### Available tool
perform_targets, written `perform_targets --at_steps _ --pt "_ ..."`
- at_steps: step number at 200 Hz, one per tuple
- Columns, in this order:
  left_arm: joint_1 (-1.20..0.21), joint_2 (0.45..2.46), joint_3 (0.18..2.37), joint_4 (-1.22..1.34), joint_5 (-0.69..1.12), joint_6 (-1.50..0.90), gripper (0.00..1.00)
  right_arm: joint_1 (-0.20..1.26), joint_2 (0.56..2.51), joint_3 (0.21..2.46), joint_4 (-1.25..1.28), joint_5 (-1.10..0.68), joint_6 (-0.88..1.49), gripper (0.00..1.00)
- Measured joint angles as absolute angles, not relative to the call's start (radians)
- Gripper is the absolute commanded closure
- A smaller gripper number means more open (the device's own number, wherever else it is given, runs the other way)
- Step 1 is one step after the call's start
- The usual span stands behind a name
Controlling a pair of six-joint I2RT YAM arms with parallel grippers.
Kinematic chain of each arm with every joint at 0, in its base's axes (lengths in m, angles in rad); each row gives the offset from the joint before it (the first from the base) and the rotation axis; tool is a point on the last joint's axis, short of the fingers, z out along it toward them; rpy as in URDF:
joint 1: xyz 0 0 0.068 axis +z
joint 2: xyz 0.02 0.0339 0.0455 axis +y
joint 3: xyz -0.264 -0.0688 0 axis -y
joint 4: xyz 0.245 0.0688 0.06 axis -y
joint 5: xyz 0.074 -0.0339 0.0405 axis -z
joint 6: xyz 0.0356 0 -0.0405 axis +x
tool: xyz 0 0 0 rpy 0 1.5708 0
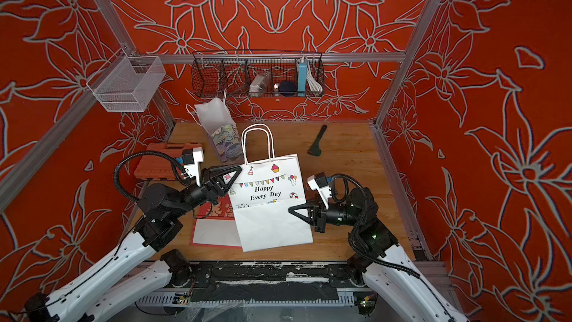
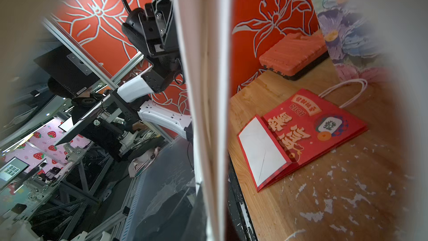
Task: Put away the paper bag
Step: Press the paper bag, then place the paper bag at the center of the board.
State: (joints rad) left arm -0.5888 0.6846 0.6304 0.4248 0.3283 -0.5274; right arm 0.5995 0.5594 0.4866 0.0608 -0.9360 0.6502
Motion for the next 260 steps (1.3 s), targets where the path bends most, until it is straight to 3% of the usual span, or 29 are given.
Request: perform_targets --at_steps 36,86,150,191,260 --pt "-0.586 0.594 0.703 0.130 0.032 -0.431 0.01 0.707 0.623 0.477 0.076 -0.752 0.693 1.00" --pt "-0.582 0.540 0.825 -0.154 -0.234 -0.314 0.01 0.959 0.902 0.477 0.256 -0.465 0.744 1.00" --pt "-0.582 0.406 0.816 -0.336 -0.348 -0.359 0.02 1.081 1.314 0.685 0.451 -0.242 0.835 1.00" --pt "-0.582 0.365 0.816 -0.419 -0.374 -0.427 0.02 1.134 1.574 0.847 0.525 -0.200 0.913 1.00" --pt "-0.582 0.285 0.816 -0.505 -0.384 -0.480 0.03 1.201 1.811 0.968 0.549 -0.071 1.018 1.00"
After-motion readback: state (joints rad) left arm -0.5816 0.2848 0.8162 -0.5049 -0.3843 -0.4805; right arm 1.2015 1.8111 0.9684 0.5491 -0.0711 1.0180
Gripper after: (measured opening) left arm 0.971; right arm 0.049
